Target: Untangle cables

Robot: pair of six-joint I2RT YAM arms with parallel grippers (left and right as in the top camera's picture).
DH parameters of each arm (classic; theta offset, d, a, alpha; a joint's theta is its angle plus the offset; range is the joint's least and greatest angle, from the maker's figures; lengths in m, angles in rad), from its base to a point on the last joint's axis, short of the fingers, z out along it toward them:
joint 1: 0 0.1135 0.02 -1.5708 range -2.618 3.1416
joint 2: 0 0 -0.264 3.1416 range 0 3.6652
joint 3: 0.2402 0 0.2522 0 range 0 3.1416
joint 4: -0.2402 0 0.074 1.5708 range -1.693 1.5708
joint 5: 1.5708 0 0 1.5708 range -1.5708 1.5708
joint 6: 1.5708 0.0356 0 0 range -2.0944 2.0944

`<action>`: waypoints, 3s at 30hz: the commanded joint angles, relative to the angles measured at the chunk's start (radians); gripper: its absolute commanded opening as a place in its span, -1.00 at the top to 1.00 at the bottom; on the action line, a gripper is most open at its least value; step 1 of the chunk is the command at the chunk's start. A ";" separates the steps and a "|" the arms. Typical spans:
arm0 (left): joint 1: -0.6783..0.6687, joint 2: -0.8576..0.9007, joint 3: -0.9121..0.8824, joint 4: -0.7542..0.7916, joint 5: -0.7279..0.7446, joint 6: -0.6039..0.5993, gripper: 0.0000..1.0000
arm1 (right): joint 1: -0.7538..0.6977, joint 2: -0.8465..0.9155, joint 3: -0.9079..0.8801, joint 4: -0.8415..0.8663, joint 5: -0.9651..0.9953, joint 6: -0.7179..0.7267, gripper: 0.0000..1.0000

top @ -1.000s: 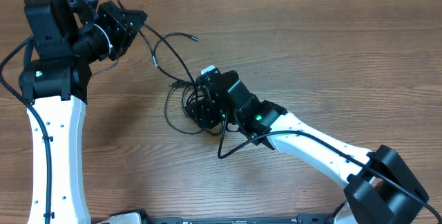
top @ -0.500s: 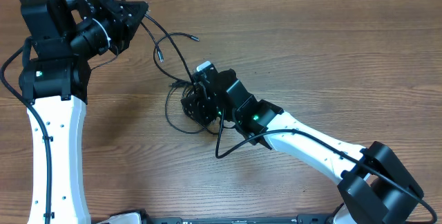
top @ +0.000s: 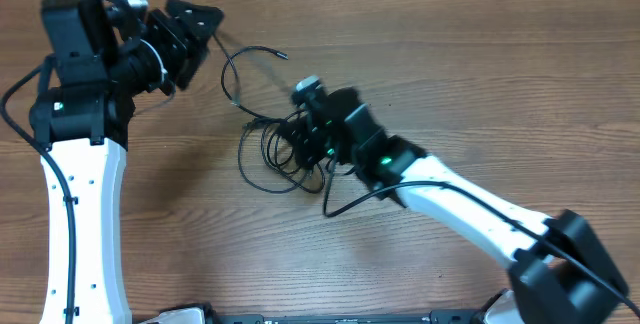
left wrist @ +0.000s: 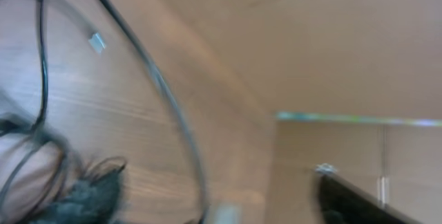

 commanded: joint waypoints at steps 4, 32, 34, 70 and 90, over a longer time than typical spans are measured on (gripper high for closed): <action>-0.103 0.029 0.020 -0.180 -0.091 0.366 -0.99 | -0.156 -0.130 0.111 -0.049 -0.098 0.040 0.92; -0.583 0.561 0.020 -0.327 -0.526 0.629 0.06 | -0.591 -0.130 0.384 -0.175 -0.335 0.259 0.92; -0.583 0.570 0.020 -0.328 -0.526 0.629 0.06 | -0.645 -0.130 0.404 -0.183 -0.358 0.260 0.92; -0.583 0.574 0.020 -0.319 -0.527 0.629 -0.04 | -1.067 -0.127 0.546 -0.433 0.122 0.137 0.92; -0.583 0.574 0.020 -0.320 -0.561 0.629 0.02 | -1.322 -0.094 0.546 -0.252 0.469 -0.231 0.92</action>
